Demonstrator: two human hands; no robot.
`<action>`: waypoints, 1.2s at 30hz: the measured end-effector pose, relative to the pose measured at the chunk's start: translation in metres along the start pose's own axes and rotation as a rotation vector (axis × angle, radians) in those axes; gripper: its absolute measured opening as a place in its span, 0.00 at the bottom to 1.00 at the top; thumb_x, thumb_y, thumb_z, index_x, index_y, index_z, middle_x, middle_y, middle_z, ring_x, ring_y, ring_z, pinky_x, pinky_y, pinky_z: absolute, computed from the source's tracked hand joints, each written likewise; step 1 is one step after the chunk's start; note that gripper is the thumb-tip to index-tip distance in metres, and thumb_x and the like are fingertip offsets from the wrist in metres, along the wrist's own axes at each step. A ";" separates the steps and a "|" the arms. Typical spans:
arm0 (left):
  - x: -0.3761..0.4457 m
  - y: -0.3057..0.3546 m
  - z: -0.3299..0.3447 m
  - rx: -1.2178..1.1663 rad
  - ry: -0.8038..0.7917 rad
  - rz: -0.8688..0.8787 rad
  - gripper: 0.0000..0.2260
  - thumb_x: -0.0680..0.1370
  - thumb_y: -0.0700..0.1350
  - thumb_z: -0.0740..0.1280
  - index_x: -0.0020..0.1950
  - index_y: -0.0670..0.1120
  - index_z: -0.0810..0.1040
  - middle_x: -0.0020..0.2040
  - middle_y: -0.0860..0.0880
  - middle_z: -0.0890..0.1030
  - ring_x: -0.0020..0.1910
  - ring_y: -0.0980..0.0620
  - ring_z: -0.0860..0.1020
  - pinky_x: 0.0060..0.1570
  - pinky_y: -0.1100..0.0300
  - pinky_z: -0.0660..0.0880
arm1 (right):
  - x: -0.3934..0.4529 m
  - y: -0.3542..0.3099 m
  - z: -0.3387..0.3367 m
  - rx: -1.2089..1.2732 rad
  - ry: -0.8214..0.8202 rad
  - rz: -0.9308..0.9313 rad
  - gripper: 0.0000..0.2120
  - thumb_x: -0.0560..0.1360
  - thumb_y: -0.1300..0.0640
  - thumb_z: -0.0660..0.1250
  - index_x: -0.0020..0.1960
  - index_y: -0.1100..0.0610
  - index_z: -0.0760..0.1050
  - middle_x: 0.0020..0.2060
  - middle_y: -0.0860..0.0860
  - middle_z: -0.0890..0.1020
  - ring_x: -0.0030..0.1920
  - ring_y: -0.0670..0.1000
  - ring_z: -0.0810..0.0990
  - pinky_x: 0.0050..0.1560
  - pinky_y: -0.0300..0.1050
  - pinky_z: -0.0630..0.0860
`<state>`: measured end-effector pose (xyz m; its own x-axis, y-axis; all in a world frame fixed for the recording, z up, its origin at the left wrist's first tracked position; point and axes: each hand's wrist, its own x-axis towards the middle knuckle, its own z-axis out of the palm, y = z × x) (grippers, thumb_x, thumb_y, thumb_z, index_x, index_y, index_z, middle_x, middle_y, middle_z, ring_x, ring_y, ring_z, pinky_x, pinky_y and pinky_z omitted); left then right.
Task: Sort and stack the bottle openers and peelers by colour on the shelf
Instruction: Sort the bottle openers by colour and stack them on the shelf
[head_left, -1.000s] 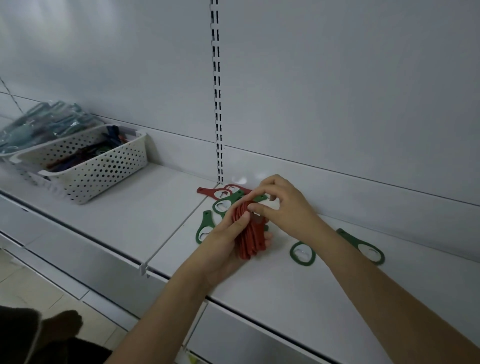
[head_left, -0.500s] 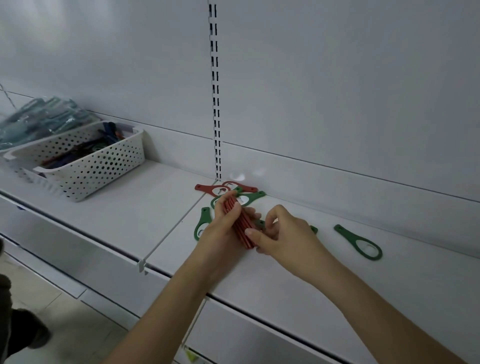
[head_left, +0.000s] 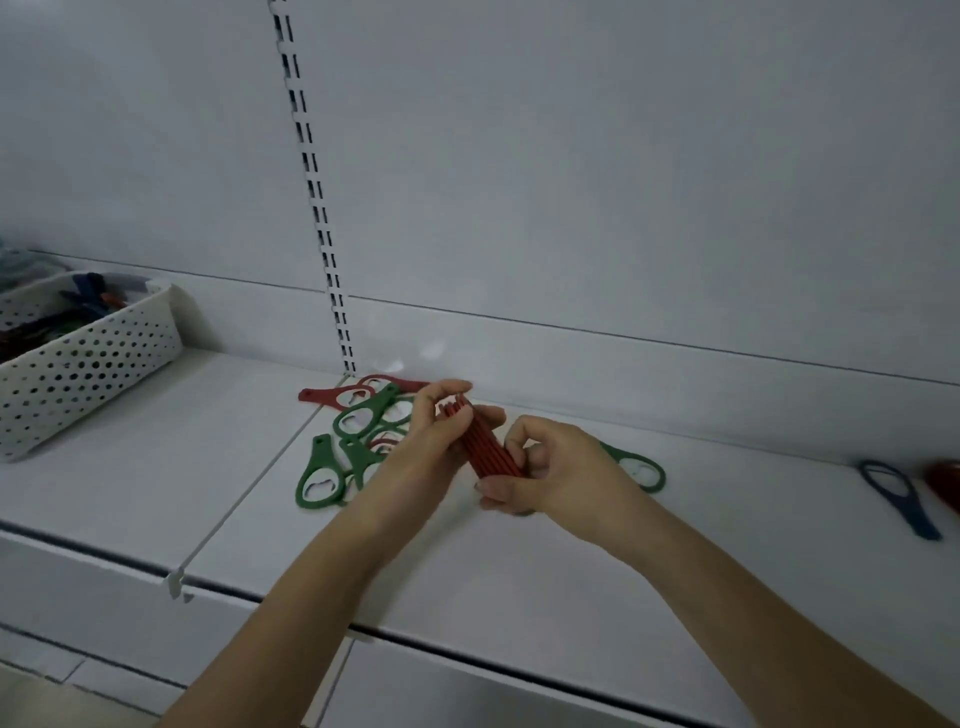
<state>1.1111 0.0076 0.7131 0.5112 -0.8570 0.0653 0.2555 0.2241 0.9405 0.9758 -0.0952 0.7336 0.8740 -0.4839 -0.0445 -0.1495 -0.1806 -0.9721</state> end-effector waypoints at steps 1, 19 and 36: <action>0.008 -0.002 0.008 0.036 -0.014 -0.005 0.14 0.75 0.49 0.64 0.60 0.51 0.71 0.49 0.44 0.84 0.48 0.45 0.80 0.50 0.55 0.77 | -0.007 0.002 -0.011 0.004 0.029 0.014 0.17 0.70 0.66 0.76 0.40 0.59 0.66 0.44 0.59 0.85 0.42 0.57 0.87 0.47 0.49 0.83; 0.063 -0.118 0.225 1.335 -0.461 0.474 0.17 0.79 0.49 0.61 0.65 0.44 0.76 0.61 0.44 0.75 0.62 0.42 0.74 0.69 0.47 0.64 | -0.194 0.059 -0.247 -0.179 0.986 0.214 0.16 0.69 0.59 0.77 0.39 0.57 0.68 0.38 0.51 0.86 0.37 0.49 0.85 0.43 0.40 0.81; 0.087 -0.151 0.227 1.528 -0.296 0.405 0.29 0.73 0.62 0.54 0.64 0.47 0.78 0.60 0.41 0.77 0.59 0.38 0.75 0.59 0.42 0.71 | -0.137 0.049 -0.320 -1.331 0.733 0.714 0.06 0.74 0.60 0.67 0.46 0.56 0.70 0.50 0.54 0.79 0.50 0.55 0.79 0.39 0.43 0.66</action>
<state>0.9307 -0.2064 0.6521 0.1227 -0.9553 0.2690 -0.9618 -0.0475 0.2697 0.7006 -0.3118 0.7656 0.1350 -0.9834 0.1215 -0.9894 -0.1272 0.0693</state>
